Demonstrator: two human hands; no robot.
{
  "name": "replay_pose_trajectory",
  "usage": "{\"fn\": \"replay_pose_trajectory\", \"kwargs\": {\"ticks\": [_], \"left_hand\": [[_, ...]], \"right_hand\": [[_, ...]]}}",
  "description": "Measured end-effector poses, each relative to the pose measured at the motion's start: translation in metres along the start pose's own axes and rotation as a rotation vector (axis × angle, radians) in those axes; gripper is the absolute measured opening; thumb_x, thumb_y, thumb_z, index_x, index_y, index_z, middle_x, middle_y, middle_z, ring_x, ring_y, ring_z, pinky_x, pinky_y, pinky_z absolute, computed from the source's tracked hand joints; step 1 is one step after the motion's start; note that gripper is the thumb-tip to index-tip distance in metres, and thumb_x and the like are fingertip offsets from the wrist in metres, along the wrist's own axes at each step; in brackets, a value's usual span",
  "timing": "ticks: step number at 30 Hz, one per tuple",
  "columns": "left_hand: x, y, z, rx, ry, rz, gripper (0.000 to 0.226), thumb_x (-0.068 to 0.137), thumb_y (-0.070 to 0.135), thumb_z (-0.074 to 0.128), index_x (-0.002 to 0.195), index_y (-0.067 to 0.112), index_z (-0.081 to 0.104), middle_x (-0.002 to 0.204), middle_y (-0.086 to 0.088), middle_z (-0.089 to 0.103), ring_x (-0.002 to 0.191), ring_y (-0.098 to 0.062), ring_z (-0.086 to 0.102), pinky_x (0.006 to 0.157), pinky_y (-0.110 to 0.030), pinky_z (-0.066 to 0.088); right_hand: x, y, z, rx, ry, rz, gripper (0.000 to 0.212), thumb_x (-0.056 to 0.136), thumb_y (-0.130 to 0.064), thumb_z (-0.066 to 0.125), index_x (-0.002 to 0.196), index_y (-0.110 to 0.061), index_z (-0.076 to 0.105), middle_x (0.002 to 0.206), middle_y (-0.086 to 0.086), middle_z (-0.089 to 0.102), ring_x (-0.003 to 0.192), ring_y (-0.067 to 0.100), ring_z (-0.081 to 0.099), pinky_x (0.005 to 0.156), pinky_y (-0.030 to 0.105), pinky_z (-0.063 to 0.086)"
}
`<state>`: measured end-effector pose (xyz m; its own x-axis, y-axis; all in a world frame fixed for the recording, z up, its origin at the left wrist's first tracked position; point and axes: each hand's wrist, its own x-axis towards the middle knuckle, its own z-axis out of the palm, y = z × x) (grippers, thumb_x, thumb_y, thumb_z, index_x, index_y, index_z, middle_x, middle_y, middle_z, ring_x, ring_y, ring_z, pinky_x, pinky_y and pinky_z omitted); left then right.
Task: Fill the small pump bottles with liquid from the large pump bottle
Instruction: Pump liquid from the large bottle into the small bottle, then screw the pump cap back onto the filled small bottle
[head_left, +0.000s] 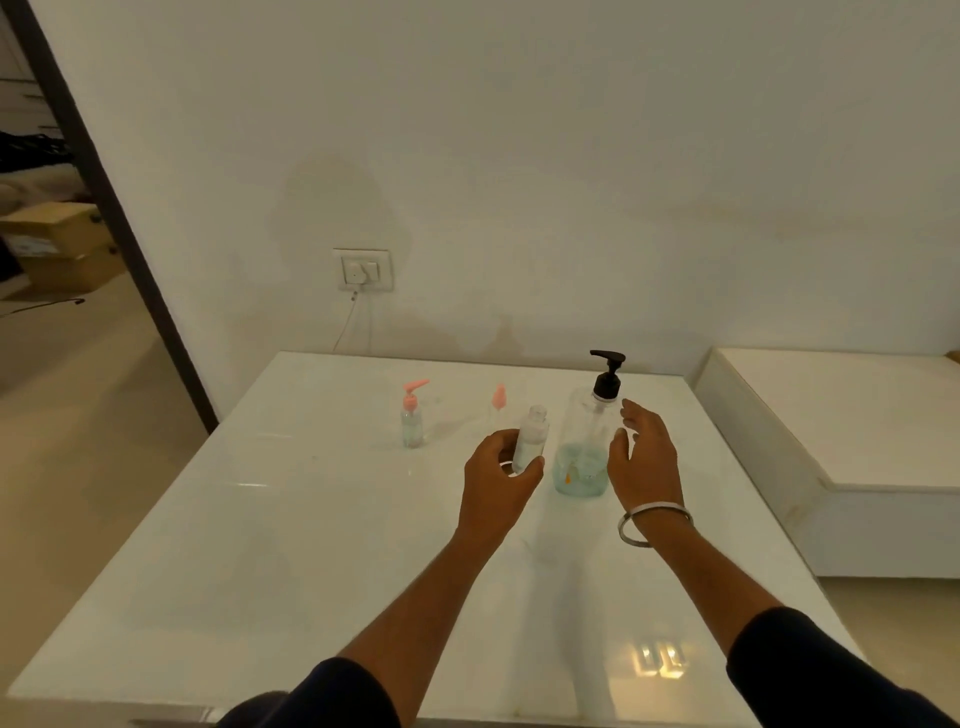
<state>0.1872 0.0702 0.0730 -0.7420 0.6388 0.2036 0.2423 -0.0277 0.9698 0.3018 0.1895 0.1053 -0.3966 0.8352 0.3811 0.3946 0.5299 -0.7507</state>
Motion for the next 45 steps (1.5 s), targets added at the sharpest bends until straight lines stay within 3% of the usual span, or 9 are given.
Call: {"fn": "replay_pose_trajectory", "kwargs": {"ticks": [7,11,16,21,25,32,37,41,45], "left_hand": [[-0.039,-0.013,-0.024,0.024,0.044,-0.059,0.033,0.08,0.016,0.072,0.106,0.026,0.056,0.094,0.015,0.062,0.085,-0.001,0.061,0.071,-0.006,0.046],[-0.051,-0.027,-0.036,0.044,0.048,-0.077,0.035,0.08,0.015,0.072,0.105,0.03,0.052,0.095,0.022,0.059,0.087,-0.001,0.061,0.072,-0.005,0.045],[-0.057,-0.046,-0.048,0.099,0.079,-0.08,0.032,0.081,0.017,0.071,0.102,0.03,0.052,0.091,0.023,0.058,0.084,0.004,0.059,0.072,-0.003,0.044],[-0.057,-0.065,-0.052,0.121,0.092,-0.103,0.039,0.079,0.016,0.073,0.114,0.019,0.055,0.104,0.011,0.061,0.093,-0.006,0.059,0.077,-0.001,0.043],[-0.055,-0.074,-0.054,0.11,0.101,-0.12,0.032,0.082,0.02,0.071,0.107,0.027,0.053,0.099,0.014,0.061,0.09,-0.002,0.06,0.075,-0.003,0.044],[-0.05,-0.091,-0.054,0.119,0.097,-0.13,0.032,0.08,0.017,0.071,0.108,0.023,0.056,0.099,0.01,0.063,0.09,-0.002,0.06,0.075,-0.004,0.044],[-0.048,-0.099,-0.051,0.118,0.125,-0.128,0.03,0.08,0.019,0.071,0.107,0.019,0.058,0.099,0.007,0.065,0.09,-0.006,0.061,0.075,-0.006,0.046],[-0.048,-0.103,-0.049,0.112,0.137,-0.137,0.03,0.082,0.025,0.069,0.109,0.018,0.059,0.101,0.006,0.065,0.092,-0.007,0.062,0.08,-0.012,0.048],[-0.044,-0.105,-0.049,0.125,0.129,-0.125,0.027,0.081,0.02,0.07,0.106,0.018,0.059,0.097,0.007,0.065,0.088,-0.005,0.061,0.075,-0.01,0.047]], "right_hand": [[-0.053,0.002,0.02,0.011,-0.022,0.021,0.025,0.092,-0.007,0.045,0.115,-0.004,0.055,0.116,0.014,0.057,0.107,0.028,0.057,0.093,0.033,0.047],[-0.08,0.008,0.041,0.019,-0.052,0.035,0.019,0.091,-0.006,0.046,0.106,-0.005,0.059,0.106,0.013,0.06,0.097,0.027,0.059,0.084,0.03,0.048],[-0.103,0.014,0.067,0.009,-0.143,0.076,0.02,0.092,-0.009,0.046,0.107,-0.009,0.06,0.105,0.008,0.06,0.095,0.022,0.059,0.084,0.027,0.047],[-0.112,0.021,0.087,-0.045,-0.277,0.126,0.024,0.091,-0.024,0.052,0.111,-0.013,0.056,0.11,0.005,0.057,0.098,0.021,0.058,0.087,0.031,0.05],[-0.111,0.028,0.099,-0.128,-0.34,0.109,0.035,0.087,-0.033,0.059,0.115,-0.013,0.054,0.113,0.004,0.055,0.105,0.02,0.054,0.09,0.029,0.046],[-0.107,0.041,0.108,-0.228,-0.38,0.075,0.027,0.084,-0.021,0.062,0.11,-0.014,0.055,0.11,0.006,0.056,0.102,0.023,0.055,0.091,0.032,0.048],[-0.095,0.041,0.099,-0.131,-0.315,0.059,0.026,0.083,-0.016,0.063,0.108,-0.01,0.056,0.106,0.008,0.056,0.09,0.015,0.052,0.079,0.021,0.04],[-0.083,0.036,0.086,0.001,-0.289,0.033,0.025,0.083,-0.016,0.064,0.106,-0.01,0.055,0.1,0.007,0.057,0.085,0.013,0.052,0.076,0.021,0.044],[-0.072,0.028,0.072,0.087,-0.262,-0.095,0.023,0.082,-0.011,0.065,0.102,-0.015,0.055,0.096,0.003,0.058,0.083,0.005,0.054,0.07,0.005,0.042]]}}
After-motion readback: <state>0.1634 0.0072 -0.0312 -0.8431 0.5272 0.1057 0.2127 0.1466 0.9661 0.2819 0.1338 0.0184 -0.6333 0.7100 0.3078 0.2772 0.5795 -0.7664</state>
